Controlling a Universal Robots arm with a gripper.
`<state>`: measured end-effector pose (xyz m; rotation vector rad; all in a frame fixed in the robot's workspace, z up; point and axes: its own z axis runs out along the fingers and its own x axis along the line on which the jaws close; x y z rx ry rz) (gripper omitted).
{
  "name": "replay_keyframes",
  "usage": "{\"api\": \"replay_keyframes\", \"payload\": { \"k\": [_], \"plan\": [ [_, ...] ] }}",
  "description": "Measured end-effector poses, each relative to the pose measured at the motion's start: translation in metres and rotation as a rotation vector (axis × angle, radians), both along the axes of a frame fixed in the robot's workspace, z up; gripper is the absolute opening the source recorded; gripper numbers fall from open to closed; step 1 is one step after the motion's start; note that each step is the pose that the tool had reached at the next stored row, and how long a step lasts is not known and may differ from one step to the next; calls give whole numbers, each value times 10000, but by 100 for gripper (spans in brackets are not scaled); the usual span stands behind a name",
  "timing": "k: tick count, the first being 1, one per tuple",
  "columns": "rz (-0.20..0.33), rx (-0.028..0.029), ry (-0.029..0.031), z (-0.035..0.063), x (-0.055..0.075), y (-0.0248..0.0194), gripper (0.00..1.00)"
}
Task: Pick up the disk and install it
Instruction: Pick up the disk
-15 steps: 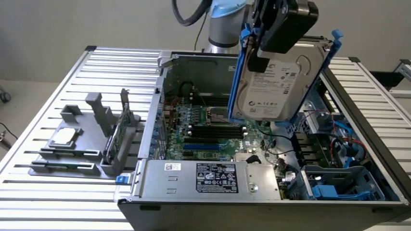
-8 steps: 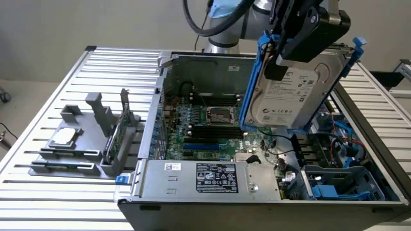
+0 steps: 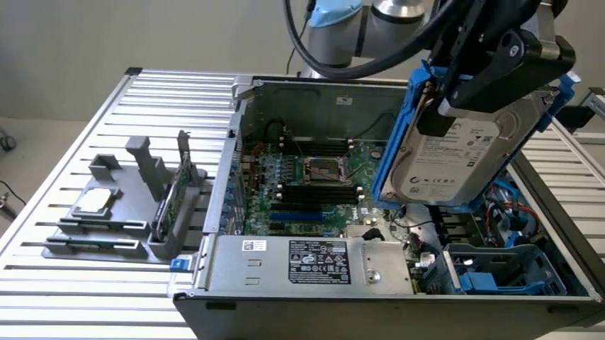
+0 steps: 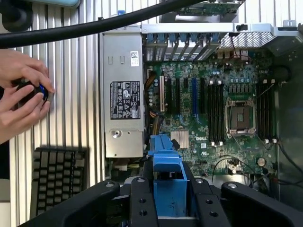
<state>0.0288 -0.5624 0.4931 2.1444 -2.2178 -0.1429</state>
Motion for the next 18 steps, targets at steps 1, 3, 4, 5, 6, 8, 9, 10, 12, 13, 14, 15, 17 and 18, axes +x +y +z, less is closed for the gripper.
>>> {"api": "replay_keyframes", "payload": {
  "k": [1,3,4,5,6,8,9,10,12,13,14,15,17,18],
  "plan": [
    [0,1,1,-3,23,-26,33],
    [0,2,2,-9,70,-79,33],
    [0,4,2,-13,95,-109,33],
    [0,5,2,-18,117,-137,33],
    [0,7,2,-23,140,-164,33],
    [0,8,2,-35,185,-220,33],
    [0,10,2,-45,209,-247,33],
    [0,11,2,-56,235,-276,33],
    [0,11,2,-81,286,-329,33],
    [0,11,2,-96,314,-354,33],
    [1,12,2,-111,345,-377,33],
    [0,10,2,-125,378,-398,33],
    [0,11,2,-157,469,-423,33],
    [0,13,1,-174,512,-429,33]
  ]
}}
